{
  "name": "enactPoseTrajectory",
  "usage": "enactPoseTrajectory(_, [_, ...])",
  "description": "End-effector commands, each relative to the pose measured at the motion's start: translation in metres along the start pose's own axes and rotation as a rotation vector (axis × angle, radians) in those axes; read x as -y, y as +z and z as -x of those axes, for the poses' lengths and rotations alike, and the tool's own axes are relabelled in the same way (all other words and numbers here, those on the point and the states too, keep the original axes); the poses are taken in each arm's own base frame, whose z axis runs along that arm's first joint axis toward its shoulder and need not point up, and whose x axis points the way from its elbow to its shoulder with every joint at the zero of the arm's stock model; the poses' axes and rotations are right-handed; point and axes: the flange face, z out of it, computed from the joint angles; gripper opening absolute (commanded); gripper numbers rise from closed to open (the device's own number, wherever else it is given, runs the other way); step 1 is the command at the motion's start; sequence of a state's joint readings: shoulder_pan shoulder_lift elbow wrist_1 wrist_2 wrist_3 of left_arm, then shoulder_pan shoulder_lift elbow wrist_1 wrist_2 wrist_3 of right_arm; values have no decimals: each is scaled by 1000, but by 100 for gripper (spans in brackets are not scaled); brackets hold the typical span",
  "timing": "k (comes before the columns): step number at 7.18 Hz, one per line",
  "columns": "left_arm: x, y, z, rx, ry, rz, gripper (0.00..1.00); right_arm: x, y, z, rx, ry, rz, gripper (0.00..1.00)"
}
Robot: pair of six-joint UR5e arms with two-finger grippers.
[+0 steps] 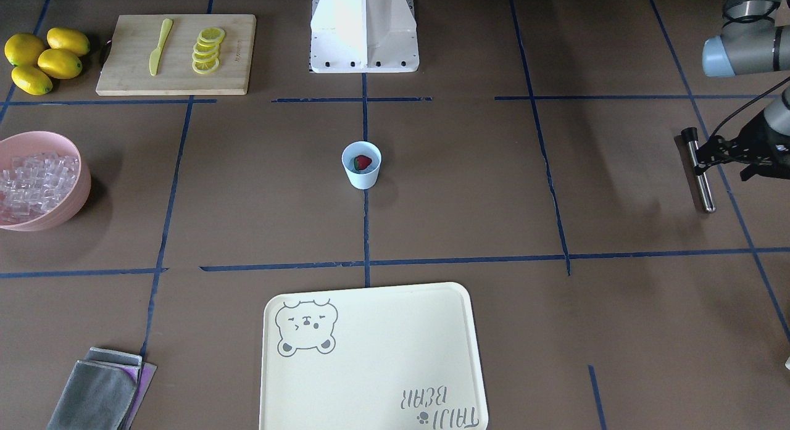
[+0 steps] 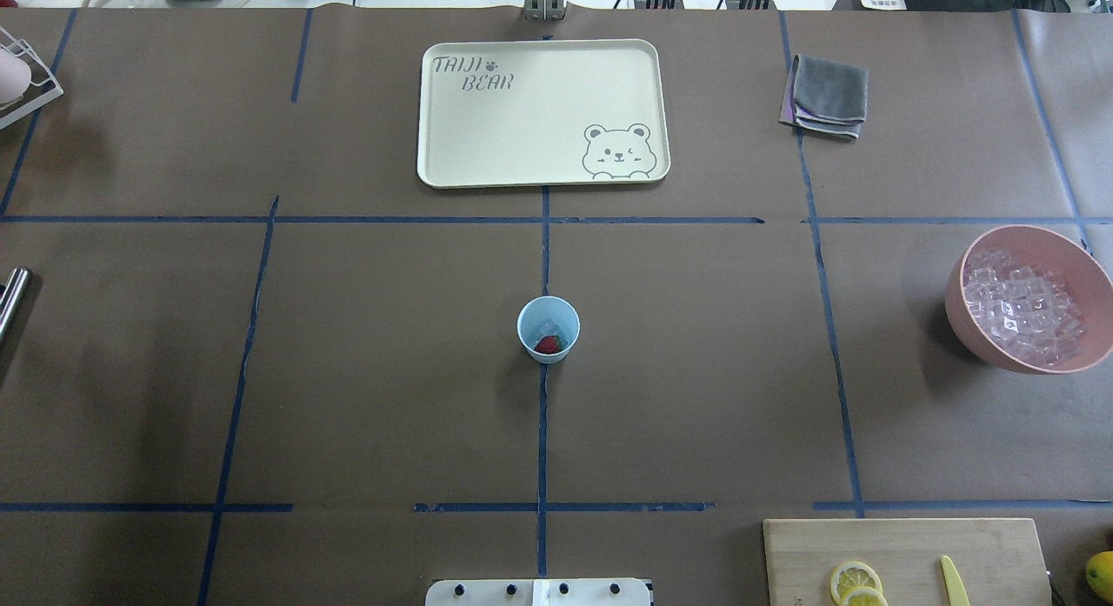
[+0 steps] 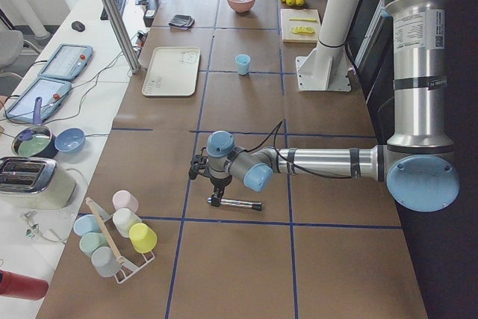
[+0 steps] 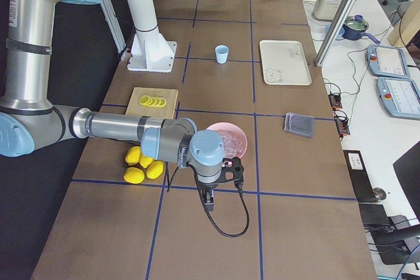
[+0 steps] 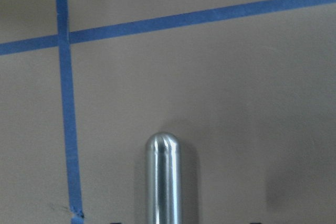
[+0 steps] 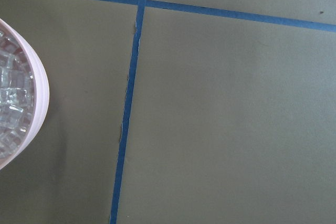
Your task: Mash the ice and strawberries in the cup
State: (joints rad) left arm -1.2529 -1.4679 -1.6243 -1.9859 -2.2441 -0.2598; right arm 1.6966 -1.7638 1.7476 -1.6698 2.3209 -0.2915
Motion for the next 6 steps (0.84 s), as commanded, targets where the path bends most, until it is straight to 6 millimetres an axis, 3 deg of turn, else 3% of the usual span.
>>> enactPoseTrajectory(1, [6,-130,58,40,22,43,100,2,-3,2,-2,-6,-7,100])
enactPoseTrajectory(2, [-11,-159,90,31,-79,65,100,3,-6,5,-4,-12,-12,100])
enactPoseTrajectory(3, [-22,-156,94,-2,-97,59,100,3,-6,5,-4,-12,-12,100])
enactPoseTrajectory(6, [-29,-112,130,-29,-59,9,100,3,-6,5,-3,-9,-11,100])
